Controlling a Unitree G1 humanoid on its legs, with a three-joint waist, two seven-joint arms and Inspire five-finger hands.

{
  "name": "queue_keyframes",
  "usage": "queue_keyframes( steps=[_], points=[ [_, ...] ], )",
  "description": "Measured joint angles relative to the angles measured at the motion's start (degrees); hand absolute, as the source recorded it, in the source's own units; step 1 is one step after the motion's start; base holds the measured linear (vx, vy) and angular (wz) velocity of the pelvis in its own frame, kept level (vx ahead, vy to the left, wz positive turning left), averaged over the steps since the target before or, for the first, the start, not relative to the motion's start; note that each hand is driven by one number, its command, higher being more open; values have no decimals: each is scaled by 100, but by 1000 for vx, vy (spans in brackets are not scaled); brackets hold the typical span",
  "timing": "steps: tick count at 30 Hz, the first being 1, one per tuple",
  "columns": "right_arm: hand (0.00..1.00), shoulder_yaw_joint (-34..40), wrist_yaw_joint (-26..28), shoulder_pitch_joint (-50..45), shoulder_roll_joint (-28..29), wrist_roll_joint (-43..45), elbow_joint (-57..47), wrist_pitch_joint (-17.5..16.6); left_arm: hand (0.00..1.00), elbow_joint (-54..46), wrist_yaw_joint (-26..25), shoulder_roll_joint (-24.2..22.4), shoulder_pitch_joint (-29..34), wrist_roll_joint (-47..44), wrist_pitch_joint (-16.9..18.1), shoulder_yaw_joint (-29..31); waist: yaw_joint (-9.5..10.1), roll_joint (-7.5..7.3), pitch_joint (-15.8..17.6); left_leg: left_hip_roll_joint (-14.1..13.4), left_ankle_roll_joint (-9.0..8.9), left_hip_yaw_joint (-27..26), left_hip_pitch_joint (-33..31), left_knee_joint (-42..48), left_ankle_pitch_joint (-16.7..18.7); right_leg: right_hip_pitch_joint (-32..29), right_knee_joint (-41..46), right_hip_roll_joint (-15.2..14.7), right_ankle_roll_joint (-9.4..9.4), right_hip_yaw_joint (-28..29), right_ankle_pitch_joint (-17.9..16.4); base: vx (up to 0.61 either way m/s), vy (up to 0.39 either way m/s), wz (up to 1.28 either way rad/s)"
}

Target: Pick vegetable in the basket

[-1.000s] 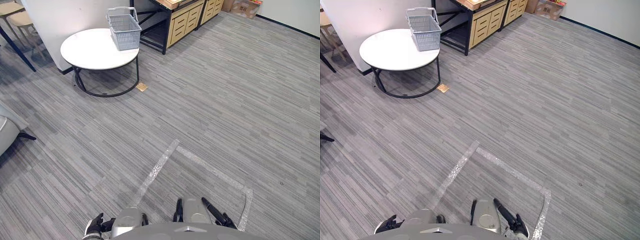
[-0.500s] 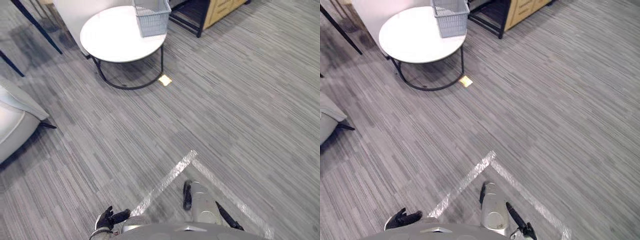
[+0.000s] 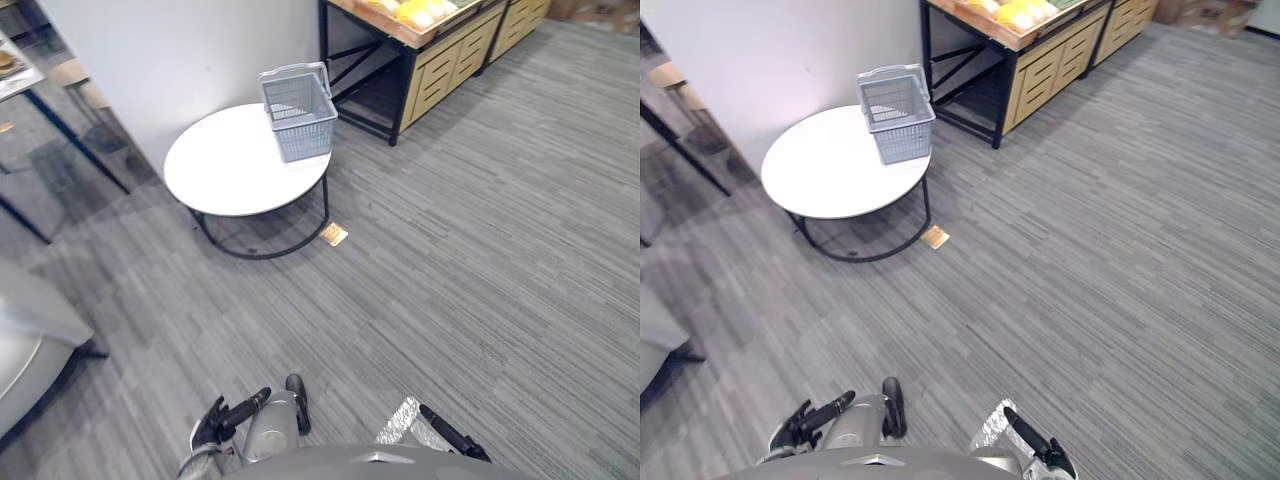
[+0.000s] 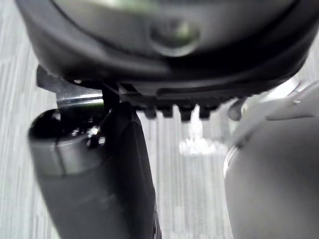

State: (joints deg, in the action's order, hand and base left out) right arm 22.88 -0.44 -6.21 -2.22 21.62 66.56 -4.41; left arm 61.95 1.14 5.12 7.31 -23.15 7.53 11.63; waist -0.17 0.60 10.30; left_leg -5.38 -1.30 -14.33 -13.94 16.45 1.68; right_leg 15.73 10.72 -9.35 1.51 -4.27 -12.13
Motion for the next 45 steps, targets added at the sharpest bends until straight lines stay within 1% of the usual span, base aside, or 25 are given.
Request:
queue_keyframes(
  steps=[4, 5, 9, 12, 13, 15, 17, 19, 20, 21, 23, 25, 27, 29, 30, 31, 32, 34, 35, 37, 38, 39, 41, 43, 45],
  points=[
    [100, 18, 45, -4, 78, -229, 52, -10, 100, 165, 64, 20, -46, -476, -4, 144, 48, -185, 13, 97, 176, -320, 300, 94, 307, -142, -193, 358, -2, 425, 298, 280, 150, -34],
    [100, 19, 98, -12, 35, -337, 64, -7, 100, 250, 71, -12, -11, -514, -12, 162, 77, -189, -72, 76, 287, -451, 377, 326, 436, -114, -172, 270, 25, 544, 352, 238, 99, -79],
    [100, 221, 259, -15, 11, -465, 71, 10, 100, 367, 167, -10, -49, -531, -17, 106, 25, -123, -181, 32, 336, -571, 350, 766, 880, -283, 16, 124, 48, 1070, 365, 182, 75, -73],
    [100, 652, 250, -122, 82, -555, 129, 44, 100, 393, 219, 56, -63, -358, -22, 62, 1, -181, -249, 121, 385, -783, 669, 590, 1020, -969, 1455, 87, 61, 1328, 364, 163, 101, -37],
    [100, 693, 255, -180, 107, -555, 130, 46, 100, 389, 220, 91, -67, -330, -19, 16, -6, -221, -239, 173, 376, -796, 763, 549, 1070, -1103, 1849, 65, 123, 1370, 400, 170, 102, -13],
    [100, 775, 255, -329, 165, -542, 233, 78, 100, 399, 210, 211, -56, -303, -37, -216, -41, -301, -226, 345, 392, -824, 1115, 510, 1372, -1585, 3249, -17, 684, 1420, 843, 135, 87, -6],
    [100, 893, 254, -390, 206, -514, 235, 87, 100, 395, 200, 219, -13, -297, -40, -278, -97, -253, -215, 420, 408, -850, 1411, 417, 1488, -1747, 3783, -123, 739, 1257, 1304, 173, 96, -9],
    [100, 1004, 276, -388, 251, -429, 198, 79, 100, 437, 198, 219, -3, -268, -38, -284, -157, -246, -219, 496, 448, -852, 1808, 151, 1536, -2079, 4536, -255, 562, 857, 894, 233, 94, -10],
    [100, 1034, 281, -390, 258, -420, 181, 66, 100, 507, 198, 219, -12, -148, -40, -287, -175, -232, -216, 510, 437, -828, 2037, -50, 1525, -2322, 4771, -239, 474, 556, 413, 217, 37, 8],
    [100, 1038, 293, -420, 257, -308, 135, 59, 100, 511, 202, 218, -55, -79, -40, -332, -200, -203, -202, 504, 403, -797, 2266, -267, 1491, -2562, 4713, -194, 411, 226, 58, 184, 3, 17],
    [100, 1074, 298, -458, 255, -236, 128, 65, 100, 515, 210, 202, -51, -63, -40, -391, -237, -153, -176, 466, 352, -719, 2523, -512, 1458, -2789, 4240, -58, 247, -28, -194, 176, -33, 33],
    [100, 1259, 320, -462, 266, -67, 111, 75, 100, 521, 213, 66, -46, -34, -48, -253, -319, -8, -143, 348, 271, -544, 2814, -839, 1473, -3089, 2921, 156, 209, -155, -189, 246, -101, 54],
    [100, 1325, 297, -525, 300, 120, 67, 62, 100, 519, 216, -137, -44, -21, -48, 39, -340, 159, -142, 191, 68, -439, 2967, -1012, 1524, -3288, 1453, 264, 259, -182, 147, 337, -156, 40],
    [100, 1326, 286, -644, 397, 306, -86, 62, 100, 506, 207, -311, -12, -24, -45, 521, -332, 172, -120, 64, -256, -405, 3260, -1080, 1754, -3475, 266, 276, 200, -195, 968, 516, -243, 20],
    [100, 1310, 282, -682, 407, 365, -139, 60, 100, 508, 203, -340, -1, -7, -48, 573, -357, 171, -125, -12, -332, -393, 3352, -1091, 1816, -3469, 352, 319, 241, -246, 1349, 693, -279, 24],
    [100, 1251, 286, -752, 396, 386, -232, 53, 100, 512, 207, -424, 15, 109, -47, 680, -397, 296, -162, -167, -410, -379, 3507, -1135, 1800, -3495, 636, 380, 146, -375, 1652, 630, -231, 23],
    [100, 1205, 289, -736, 341, 377, -301, 27, 100, 513, 222, -557, -17, 125, -50, 695, -394, 414, -143, -336, -443, -379, 3530, -1103, 1678, -3566, 952, 482, 28, -452, 1337, 643, -252, 22],
    [100, 1005, 278, -709, 268, 332, -392, 3, 100, 402, 232, -648, -64, 164, -12, 719, -432, 469, -132, -571, -492, -235, 3443, -706, 1412, -3551, 1390, 564, -207, -665, 976, 554, -275, 23],
    [100, 960, 265, -709, 264, 295, -450, 9, 100, 262, 228, -683, -64, 160, -17, 894, -462, 440, -124, -844, -429, 13, 3089, 301, 1208, -3321, 1477, 641, -301, -803, 660, 586, -307, 26],
    [100, 933, 219, -710, 248, 158, -510, 5, 100, 81, 210, -718, -62, 84, -11, 1127, -443, 418, -110, -1112, -361, 314, 2520, 1793, 661, -2971, 1384, 755, -389, -832, 424, 560, -263, 9],
    [100, 868, 140, -680, 211, 29, -590, -8, 100, 19, 204, -740, -66, 55, 7, 1192, -393, 396, -75, -1320, -435, 548, 2047, 2944, 261, -2659, 1240, 862, -454, -830, 299, 522, -163, -21],
    [100, 859, 106, -610, 196, -76, -607, -14, 100, -70, 212, -726, -70, 52, 23, 1184, -309, 412, -70, -1494, -416, 511, 1728, 3785, 329, -2302, 1035, 960, -495, -779, 272, 506, -138, -26],
    [100, 786, 109, -534, 190, -129, -602, -45, 100, -131, 210, -683, -67, 76, 115, 1147, -266, 342, -49, -1554, -236, 216, 1480, 4332, 578, -1685, 621, 964, -492, -676, 274, 315, -53, -23],
    [100, 785, 129, -422, 173, -241, -559, -61, 100, -167, 210, -650, -66, 79, 142, 1096, -236, 331, -50, -1590, -122, -120, 1186, 4329, 855, -1144, 171, 928, -429, -576, 295, 316, 25, -13],
    [100, 785, 118, -268, 141, -330, -289, -52, 100, -182, 205, -542, -88, 80, 220, 872, -135, 224, 11, -1412, -264, -476, 861, 3569, 1317, -669, -198, 708, -296, -500, 375, 352, 146, -7]
  ],
)
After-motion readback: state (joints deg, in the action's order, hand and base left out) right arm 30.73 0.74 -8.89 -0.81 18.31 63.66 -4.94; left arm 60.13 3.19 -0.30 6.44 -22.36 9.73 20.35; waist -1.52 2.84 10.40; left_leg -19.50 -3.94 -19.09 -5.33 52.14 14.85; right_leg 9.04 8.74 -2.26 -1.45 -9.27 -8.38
